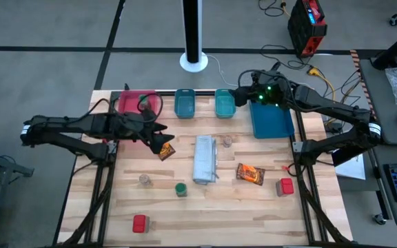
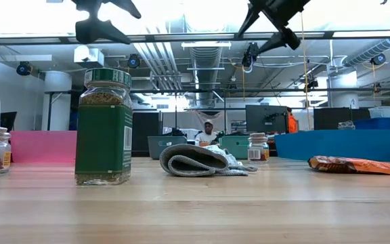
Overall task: Sort spices by type
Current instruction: Put the top brown seasoning bottle into the blue bin
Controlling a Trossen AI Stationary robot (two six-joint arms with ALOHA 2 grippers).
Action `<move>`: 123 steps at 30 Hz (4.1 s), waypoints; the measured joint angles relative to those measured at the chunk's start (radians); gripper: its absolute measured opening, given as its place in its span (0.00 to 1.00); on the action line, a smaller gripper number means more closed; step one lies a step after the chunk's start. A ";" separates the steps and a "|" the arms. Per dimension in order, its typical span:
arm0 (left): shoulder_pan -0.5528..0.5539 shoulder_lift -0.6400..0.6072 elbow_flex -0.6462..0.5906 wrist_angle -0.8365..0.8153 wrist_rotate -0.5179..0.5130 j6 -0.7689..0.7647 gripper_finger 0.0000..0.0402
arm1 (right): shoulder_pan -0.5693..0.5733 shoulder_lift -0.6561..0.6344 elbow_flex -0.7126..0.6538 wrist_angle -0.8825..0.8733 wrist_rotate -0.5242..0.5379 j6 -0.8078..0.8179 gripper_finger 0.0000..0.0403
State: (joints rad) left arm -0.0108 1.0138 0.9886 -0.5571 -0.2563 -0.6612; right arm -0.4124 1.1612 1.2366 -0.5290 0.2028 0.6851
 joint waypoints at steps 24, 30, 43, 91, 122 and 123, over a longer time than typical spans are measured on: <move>0.068 -0.032 0.000 -0.010 0.000 0.284 0.72 | 0.287 0.183 0.127 -0.449 -0.228 0.425 0.85; 0.070 -0.020 0.000 -0.006 0.000 0.304 0.72 | 0.295 0.372 0.227 -0.616 -0.228 0.455 0.82; 0.070 -0.048 0.002 -0.039 -0.100 0.319 0.72 | 0.231 0.604 0.241 -0.599 -0.264 0.324 0.69; 0.070 -0.105 0.090 -0.066 -0.233 0.390 0.72 | 0.164 0.726 0.201 -0.492 -0.263 0.288 0.40; 0.071 -0.095 0.091 0.003 -0.233 0.141 0.72 | -0.477 0.512 0.377 -0.846 -0.225 -0.298 0.40; 0.071 -0.093 0.093 0.003 -0.233 0.128 0.72 | -0.504 0.522 0.374 -0.843 -0.225 -0.313 0.40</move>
State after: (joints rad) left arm 0.0597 0.9207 1.0817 -0.5541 -0.4892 -0.5333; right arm -0.9166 1.6831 1.6104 -1.3723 -0.0217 0.3719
